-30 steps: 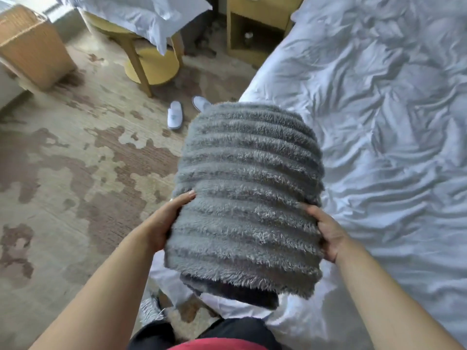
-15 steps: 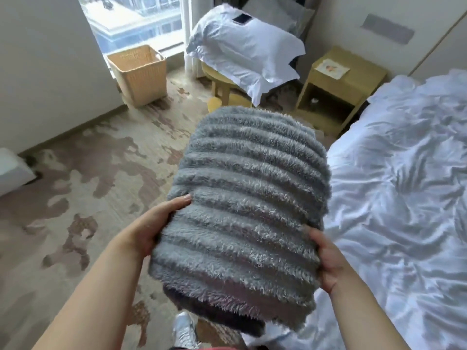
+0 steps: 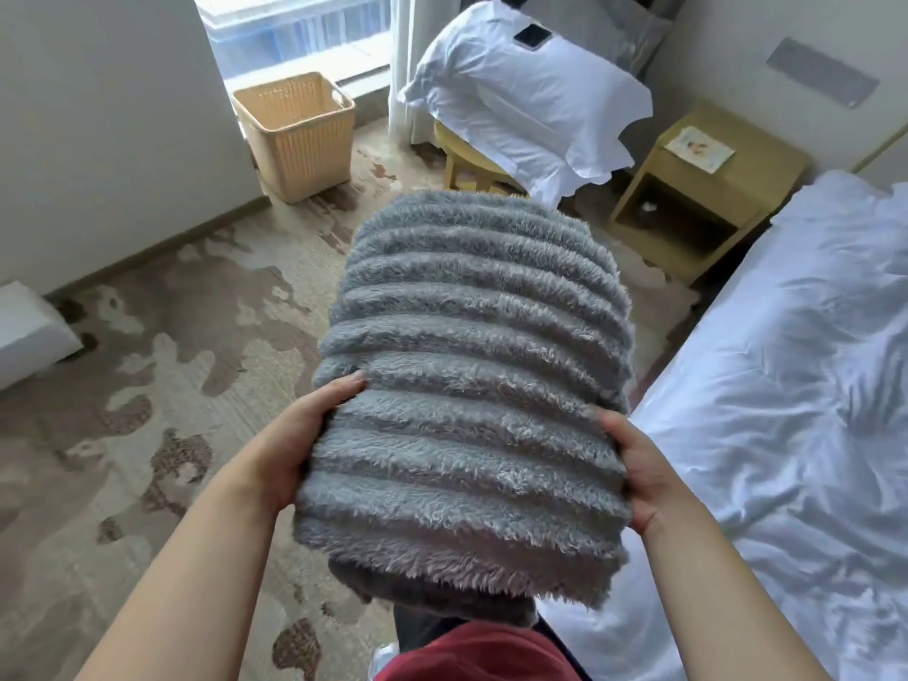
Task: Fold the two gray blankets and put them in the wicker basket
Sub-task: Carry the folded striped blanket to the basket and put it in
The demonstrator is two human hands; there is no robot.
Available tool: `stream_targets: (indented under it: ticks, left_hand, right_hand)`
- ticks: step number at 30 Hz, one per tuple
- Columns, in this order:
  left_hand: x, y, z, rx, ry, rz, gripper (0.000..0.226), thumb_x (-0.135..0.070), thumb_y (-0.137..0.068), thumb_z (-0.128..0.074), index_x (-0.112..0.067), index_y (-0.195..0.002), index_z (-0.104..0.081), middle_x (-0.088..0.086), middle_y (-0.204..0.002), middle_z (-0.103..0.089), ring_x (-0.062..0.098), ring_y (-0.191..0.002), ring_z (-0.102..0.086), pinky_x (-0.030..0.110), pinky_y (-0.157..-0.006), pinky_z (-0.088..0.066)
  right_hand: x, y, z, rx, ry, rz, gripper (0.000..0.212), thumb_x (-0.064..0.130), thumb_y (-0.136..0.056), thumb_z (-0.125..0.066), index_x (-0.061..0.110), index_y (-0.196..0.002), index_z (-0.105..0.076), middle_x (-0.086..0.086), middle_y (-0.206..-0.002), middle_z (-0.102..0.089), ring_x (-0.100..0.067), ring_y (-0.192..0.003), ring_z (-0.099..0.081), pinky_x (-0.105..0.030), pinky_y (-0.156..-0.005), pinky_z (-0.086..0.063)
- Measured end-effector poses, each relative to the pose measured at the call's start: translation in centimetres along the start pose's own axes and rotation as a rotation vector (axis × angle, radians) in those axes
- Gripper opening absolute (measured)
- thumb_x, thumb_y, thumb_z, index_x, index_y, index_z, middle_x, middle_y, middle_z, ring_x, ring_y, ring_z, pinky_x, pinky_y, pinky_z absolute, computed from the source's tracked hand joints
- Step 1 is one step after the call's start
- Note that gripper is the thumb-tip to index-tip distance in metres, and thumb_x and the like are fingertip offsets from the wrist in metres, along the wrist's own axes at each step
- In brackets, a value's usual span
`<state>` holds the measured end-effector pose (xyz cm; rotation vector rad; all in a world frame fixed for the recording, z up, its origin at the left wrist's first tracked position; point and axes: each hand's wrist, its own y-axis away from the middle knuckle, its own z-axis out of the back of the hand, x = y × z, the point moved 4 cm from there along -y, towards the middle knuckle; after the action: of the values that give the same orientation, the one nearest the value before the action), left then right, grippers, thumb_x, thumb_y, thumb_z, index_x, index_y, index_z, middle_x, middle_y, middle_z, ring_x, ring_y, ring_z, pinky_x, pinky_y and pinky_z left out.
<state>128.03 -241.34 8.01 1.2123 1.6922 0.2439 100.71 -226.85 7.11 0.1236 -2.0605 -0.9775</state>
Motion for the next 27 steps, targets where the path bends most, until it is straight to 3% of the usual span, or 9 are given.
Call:
stream_targets:
  ticks: [3,7,13,17,20,27]
  left_hand:
    - [-4.6,-2.9,1.8,-0.06,-0.008,0.003,0.052,-0.038,-0.06,-0.076,-0.017,-0.108,-0.072,0.016,-0.107,-0.071,0.031,-0.088,-0.071,0.038,-0.063,-0.057]
    - [-12.4,-7.6,3.8,-0.153,-0.023,-0.002,0.051,-0.041,-0.065,-0.069,-0.016,-0.11,-0.069,0.016,-0.106,-0.071,0.031,-0.086,-0.072,0.037,-0.062,-0.058]
    - [-26.0,-11.7,7.0,-0.234,0.004,-0.102,0.052,-0.044,-0.071,-0.069,-0.021,-0.117,-0.067,0.015,-0.115,-0.068,0.032,-0.101,-0.068,0.04,-0.071,-0.058]
    - [-32.3,-13.2,10.4,-0.269,0.039,-0.146,0.051,-0.045,-0.061,-0.074,-0.022,-0.107,-0.073,0.014,-0.113,-0.069,0.032,-0.1,-0.068,0.041,-0.074,-0.057]
    - [-36.3,-15.6,13.6,-0.266,0.095,-0.16,0.049,-0.044,-0.058,-0.076,-0.021,-0.101,-0.075,0.015,-0.11,-0.07,0.032,-0.095,-0.07,0.041,-0.071,-0.057]
    - [-47.3,-26.2,21.2,-0.169,0.141,-0.06,0.049,-0.041,-0.071,-0.071,-0.013,-0.112,-0.071,0.02,-0.121,-0.064,0.036,-0.105,-0.065,0.045,-0.081,-0.055]
  right_hand:
    - [2.0,-5.1,-2.6,0.017,0.016,-0.011,0.038,0.033,-0.066,-0.072,0.013,-0.098,-0.076,-0.017,-0.1,-0.072,-0.033,-0.089,-0.069,-0.048,-0.086,-0.055]
    - [6.9,-13.7,-7.7,0.043,0.032,-0.017,0.049,0.033,-0.059,-0.075,0.011,-0.102,-0.073,-0.018,-0.096,-0.073,-0.031,-0.081,-0.071,-0.041,-0.071,-0.058]
    - [15.7,-25.0,-18.0,0.129,0.05,-0.085,0.061,0.035,-0.061,-0.073,0.009,-0.116,-0.066,-0.021,-0.112,-0.066,-0.036,-0.103,-0.062,-0.052,-0.099,-0.046]
    - [19.8,-30.5,-25.1,0.258,0.075,-0.088,0.041,0.035,-0.058,-0.073,0.014,-0.093,-0.077,-0.015,-0.095,-0.073,-0.031,-0.087,-0.07,-0.046,-0.081,-0.056]
    - [21.7,-34.7,-29.5,0.28,0.078,-0.112,0.039,0.033,-0.055,-0.076,0.014,-0.089,-0.078,-0.014,-0.088,-0.074,-0.029,-0.078,-0.072,-0.044,-0.075,-0.058]
    - [25.4,-45.1,-38.3,0.247,0.056,-0.26,0.065,0.03,-0.063,-0.075,0.002,-0.12,-0.064,-0.025,-0.118,-0.063,-0.04,-0.108,-0.059,-0.054,-0.1,-0.044]
